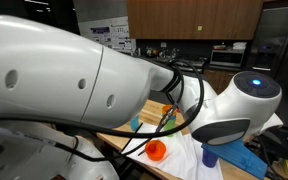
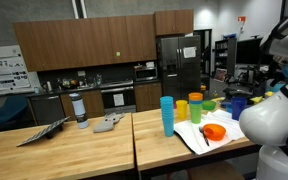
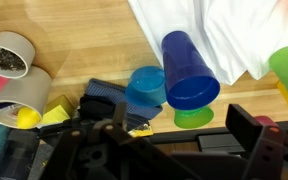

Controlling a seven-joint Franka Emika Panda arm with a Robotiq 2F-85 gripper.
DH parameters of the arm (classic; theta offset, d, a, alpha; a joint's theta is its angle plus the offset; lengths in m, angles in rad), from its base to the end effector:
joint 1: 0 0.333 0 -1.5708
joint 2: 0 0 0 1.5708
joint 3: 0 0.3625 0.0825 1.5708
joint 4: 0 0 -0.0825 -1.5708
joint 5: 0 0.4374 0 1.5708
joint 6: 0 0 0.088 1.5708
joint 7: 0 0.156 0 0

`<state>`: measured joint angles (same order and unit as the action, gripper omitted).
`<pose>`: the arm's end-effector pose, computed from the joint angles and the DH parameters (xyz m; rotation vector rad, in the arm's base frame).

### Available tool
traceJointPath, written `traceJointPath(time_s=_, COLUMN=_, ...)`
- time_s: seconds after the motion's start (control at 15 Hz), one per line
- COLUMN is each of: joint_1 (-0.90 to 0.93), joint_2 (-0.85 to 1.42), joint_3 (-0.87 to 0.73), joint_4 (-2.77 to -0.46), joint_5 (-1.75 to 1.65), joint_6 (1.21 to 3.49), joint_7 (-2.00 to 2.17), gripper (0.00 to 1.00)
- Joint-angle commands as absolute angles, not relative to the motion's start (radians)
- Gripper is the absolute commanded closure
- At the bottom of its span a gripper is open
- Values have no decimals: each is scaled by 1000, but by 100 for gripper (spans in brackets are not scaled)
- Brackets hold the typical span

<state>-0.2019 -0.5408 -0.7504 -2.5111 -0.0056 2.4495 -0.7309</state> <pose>0.2837 -0.3960 0.4271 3.0223 -0.3126 0.7672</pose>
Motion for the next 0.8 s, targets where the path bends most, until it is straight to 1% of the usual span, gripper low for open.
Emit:
traceJointPath(time_s=0.0, joint_1=-131, joint_2=-457, joint_3=-824, joint_4=-2415, joint_5=101, joint_6=2381, joint_7=-783, gripper=0)
traceJointPath(time_s=0.2, joint_1=-48, joint_2=-407, joint_3=-916, joint_4=-2354, joint_5=216, joint_6=2292, joint_7=-873, gripper=0)
traceJointPath(time_s=0.4, joint_1=9, joint_2=-343, joint_3=-964, joint_4=-2301, joint_5=303, joint_6=2208, joint_7=-950, gripper=0)
traceJointPath(time_s=0.6, joint_1=36, joint_2=-277, joint_3=-959, joint_4=-2262, joint_5=347, joint_6=2134, joint_7=-1012, gripper=0)
traceJointPath(time_s=0.73, joint_1=28, joint_2=-231, joint_3=-916, joint_4=-2250, joint_5=347, joint_6=2119, joint_7=-1020, gripper=0)
